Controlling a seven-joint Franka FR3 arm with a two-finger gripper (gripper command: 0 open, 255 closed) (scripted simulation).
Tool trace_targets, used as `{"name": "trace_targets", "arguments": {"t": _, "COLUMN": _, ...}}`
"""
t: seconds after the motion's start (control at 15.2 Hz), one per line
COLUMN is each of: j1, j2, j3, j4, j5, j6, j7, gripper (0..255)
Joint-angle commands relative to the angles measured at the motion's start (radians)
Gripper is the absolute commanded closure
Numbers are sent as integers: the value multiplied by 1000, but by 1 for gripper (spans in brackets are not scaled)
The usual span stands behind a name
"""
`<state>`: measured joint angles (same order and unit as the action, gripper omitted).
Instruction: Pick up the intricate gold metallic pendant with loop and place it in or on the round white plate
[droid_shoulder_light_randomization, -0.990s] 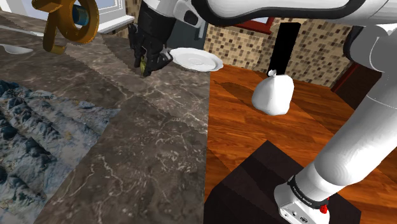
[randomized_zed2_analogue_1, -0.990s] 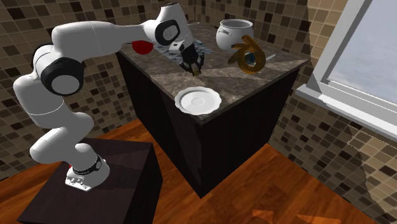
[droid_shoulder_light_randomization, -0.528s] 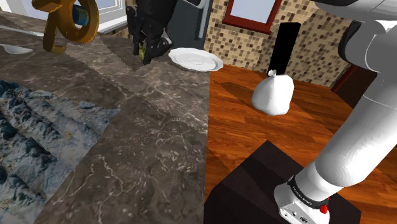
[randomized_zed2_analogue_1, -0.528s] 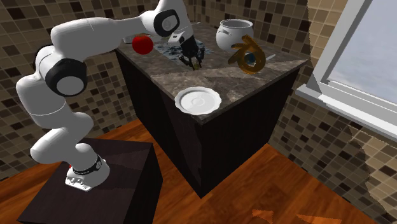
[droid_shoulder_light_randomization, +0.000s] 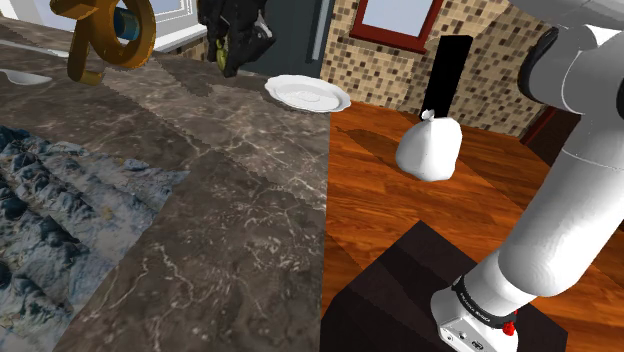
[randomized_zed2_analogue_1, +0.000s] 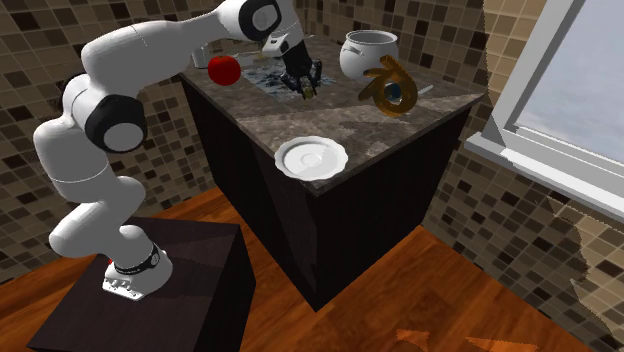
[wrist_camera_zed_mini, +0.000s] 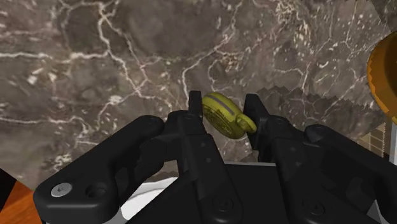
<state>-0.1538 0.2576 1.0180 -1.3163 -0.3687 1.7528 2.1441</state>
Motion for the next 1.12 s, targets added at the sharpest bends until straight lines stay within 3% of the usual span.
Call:
{"name": "trace_targets", "arguments": {"t": 0.0, "j1": -49, "j2": -37, "j3": 6, "j4": -26, "j5": 41, "j6": 9, "j7": -34, "gripper": 255}}
{"name": "trace_targets", "arguments": {"t": 0.26, "j1": -233, "j2": -196, "j3": -3, "j4": -158, "j5": 228, "j6": 73, "j7": -195, "gripper": 255}}
{"name": "trace_targets", "arguments": {"t": 0.46, "j1": -314, "j2": -301, "j3": -55, "j4": -232, "j5": 358, "j6": 99, "j7": -326, "gripper": 255}}
{"name": "trace_targets", "arguments": {"t": 0.73, "j1": -359, "j2": -396, "j3": -154, "j4": -306, "j5": 477, "j6": 110, "j7": -478, "gripper": 255}}
{"name": "trace_targets", "arguments": {"t": 1.06, "j1": -393, "j2": -459, "j3": -277, "j4": -369, "j5": 561, "j6": 110, "j7": -646, "gripper": 255}}
